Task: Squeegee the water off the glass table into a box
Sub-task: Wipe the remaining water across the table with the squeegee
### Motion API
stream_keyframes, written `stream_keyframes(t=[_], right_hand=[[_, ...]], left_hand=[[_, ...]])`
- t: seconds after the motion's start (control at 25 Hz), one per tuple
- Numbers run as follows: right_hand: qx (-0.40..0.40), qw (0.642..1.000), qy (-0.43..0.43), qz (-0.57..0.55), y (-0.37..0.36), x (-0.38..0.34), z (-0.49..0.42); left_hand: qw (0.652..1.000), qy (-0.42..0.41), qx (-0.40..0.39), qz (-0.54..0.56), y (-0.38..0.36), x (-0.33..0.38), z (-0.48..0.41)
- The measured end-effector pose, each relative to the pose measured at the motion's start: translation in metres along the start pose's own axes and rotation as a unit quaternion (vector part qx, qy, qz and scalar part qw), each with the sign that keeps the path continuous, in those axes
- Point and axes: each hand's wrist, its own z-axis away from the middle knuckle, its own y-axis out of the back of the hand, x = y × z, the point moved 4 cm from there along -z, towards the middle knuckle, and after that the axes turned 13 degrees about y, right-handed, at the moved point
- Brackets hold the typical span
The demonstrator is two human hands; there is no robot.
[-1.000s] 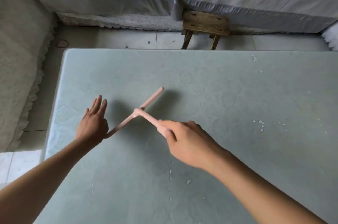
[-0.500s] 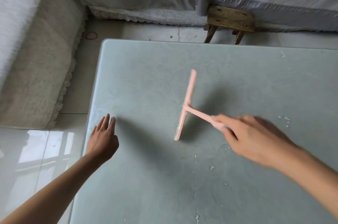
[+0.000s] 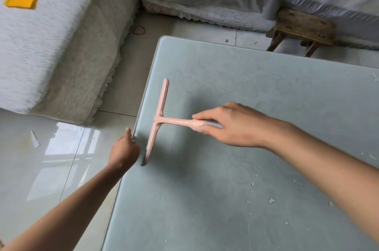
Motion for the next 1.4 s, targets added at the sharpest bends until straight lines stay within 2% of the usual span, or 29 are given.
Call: stream_keyframes(t=[0.12, 0.24, 0.44, 0.52, 0.64, 0.72, 0.8, 0.88, 1.08, 1.16, 1.28, 1.4], right_hand=[[-0.038, 0.999, -0.014, -0.006, -0.031, 0.009, -0.040], [-0.043, 0.996, -0.033, 0.074, -0.042, 0.032, -0.041], [-0.066, 0.979, -0.148, 0.125, -0.030, 0.069, 0.041], [-0.082, 0.964, -0.179, 0.180, -0.007, 0.069, 0.075], [-0.024, 0.962, -0.133, 0.238, 0.015, 0.057, 0.064], [-0.009, 0.974, -0.092, 0.205, 0.008, 0.046, 0.023], [-0.029, 0.981, -0.064, 0.178, -0.017, 0.040, -0.017], [-0.019, 0.984, -0.066, 0.165, -0.033, 0.051, -0.026], [-0.008, 0.972, -0.197, 0.126, -0.028, 0.110, 0.097], [-0.017, 0.958, -0.241, 0.157, -0.014, 0.109, 0.136], [0.027, 0.965, -0.181, 0.190, -0.002, 0.093, 0.112], [0.045, 0.974, -0.134, 0.176, -0.009, 0.071, 0.045]], left_hand=[[1.000, -0.025, 0.011, -0.015, 0.005, 0.002, -0.009], [0.997, -0.056, 0.007, -0.059, 0.006, 0.004, -0.011], [0.996, -0.025, -0.031, -0.074, 0.004, 0.003, -0.011], [0.995, -0.015, -0.056, -0.082, 0.008, 0.010, -0.002], [0.993, 0.003, -0.051, -0.103, 0.009, 0.017, 0.002], [0.993, 0.011, -0.039, -0.112, 0.010, 0.021, 0.001], [0.991, 0.021, -0.035, -0.131, 0.004, 0.023, 0.000], [0.988, 0.026, -0.028, -0.151, -0.001, 0.025, 0.000], [0.986, 0.021, -0.026, -0.162, -0.012, 0.036, 0.013], [0.987, 0.035, -0.031, -0.154, -0.018, 0.040, 0.019], [0.988, 0.036, -0.030, -0.147, -0.022, 0.043, 0.018], [0.985, -0.007, -0.008, -0.171, -0.026, 0.044, 0.019]])
